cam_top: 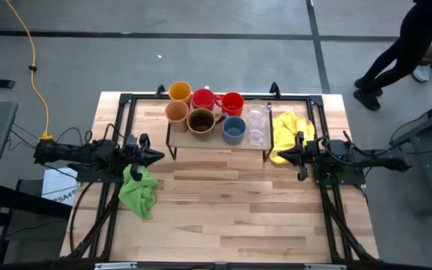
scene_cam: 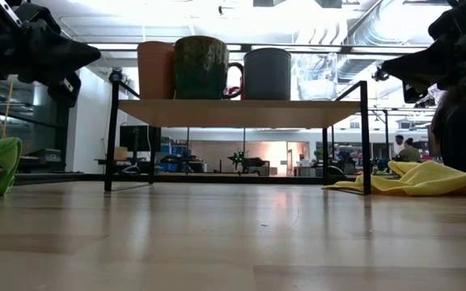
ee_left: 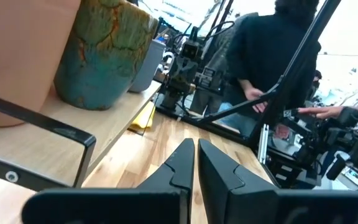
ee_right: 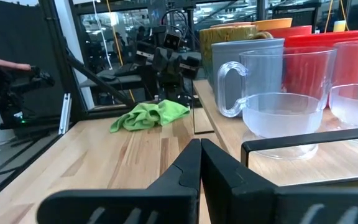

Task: Stack small to large cups/mugs on shelf
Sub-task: Return to Home Position

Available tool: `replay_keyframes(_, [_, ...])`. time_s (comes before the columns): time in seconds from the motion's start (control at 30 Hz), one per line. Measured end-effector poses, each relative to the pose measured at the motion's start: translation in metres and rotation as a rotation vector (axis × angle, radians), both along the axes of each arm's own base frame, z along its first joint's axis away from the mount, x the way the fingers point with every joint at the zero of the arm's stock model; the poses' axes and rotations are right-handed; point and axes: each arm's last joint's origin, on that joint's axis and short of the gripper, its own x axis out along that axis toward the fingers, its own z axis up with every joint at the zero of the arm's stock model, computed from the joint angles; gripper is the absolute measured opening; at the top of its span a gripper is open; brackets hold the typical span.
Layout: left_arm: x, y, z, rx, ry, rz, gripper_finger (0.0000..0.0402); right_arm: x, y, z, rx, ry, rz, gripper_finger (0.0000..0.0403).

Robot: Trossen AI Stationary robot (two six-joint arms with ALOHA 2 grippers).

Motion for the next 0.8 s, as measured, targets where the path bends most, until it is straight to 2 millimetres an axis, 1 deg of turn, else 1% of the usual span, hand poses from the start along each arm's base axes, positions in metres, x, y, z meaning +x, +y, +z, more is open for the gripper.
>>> replay_keyframes(0.8, [0.0000,0.0001,0.0001,0.000,0.000,0.003,0.0010,0.0009,-0.0001,-0.0011,-0.001,0.014,-0.001,0.0000])
